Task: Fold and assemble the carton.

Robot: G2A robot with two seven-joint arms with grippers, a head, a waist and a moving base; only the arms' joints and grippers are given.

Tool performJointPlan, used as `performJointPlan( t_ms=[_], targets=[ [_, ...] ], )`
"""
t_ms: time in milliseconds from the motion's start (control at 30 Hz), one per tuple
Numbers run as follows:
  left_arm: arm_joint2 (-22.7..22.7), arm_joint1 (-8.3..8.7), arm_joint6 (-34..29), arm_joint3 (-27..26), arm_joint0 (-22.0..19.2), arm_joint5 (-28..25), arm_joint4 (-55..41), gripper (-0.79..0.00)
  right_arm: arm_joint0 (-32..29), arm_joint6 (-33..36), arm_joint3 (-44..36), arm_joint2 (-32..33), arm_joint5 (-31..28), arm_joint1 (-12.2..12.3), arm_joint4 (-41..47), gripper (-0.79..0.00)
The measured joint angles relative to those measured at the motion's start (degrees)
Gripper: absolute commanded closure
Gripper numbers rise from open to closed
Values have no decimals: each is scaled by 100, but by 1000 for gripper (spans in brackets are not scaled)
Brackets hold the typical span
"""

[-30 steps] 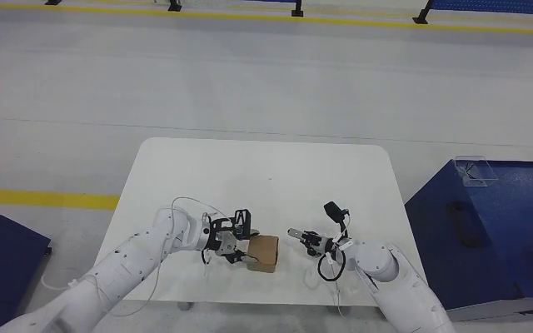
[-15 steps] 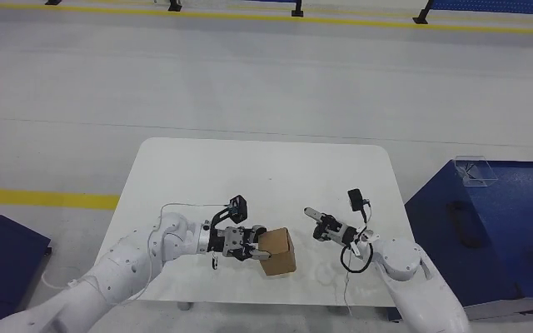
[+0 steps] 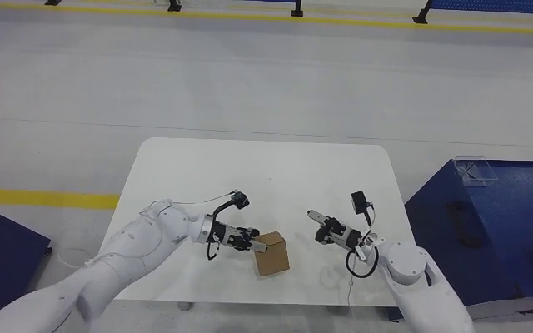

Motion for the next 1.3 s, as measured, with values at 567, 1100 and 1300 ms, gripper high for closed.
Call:
performJointPlan(
  t_ms=[567, 1100, 1300],
  targets=[
    [-247, -598, 1411, 1235, -293, -242, 1526, -702, 110, -87, 45, -149, 177, -22, -138, -785],
    [-1043, 515, 6418, -2387, 1008, 693, 7550, 0, 139, -554, 176, -1, 478, -51, 194, -785],
    [-1544, 972, 5934, -3351, 1691, 908, 8109, 0, 242, -531, 261, 10, 655, -61, 312, -785]
  ],
)
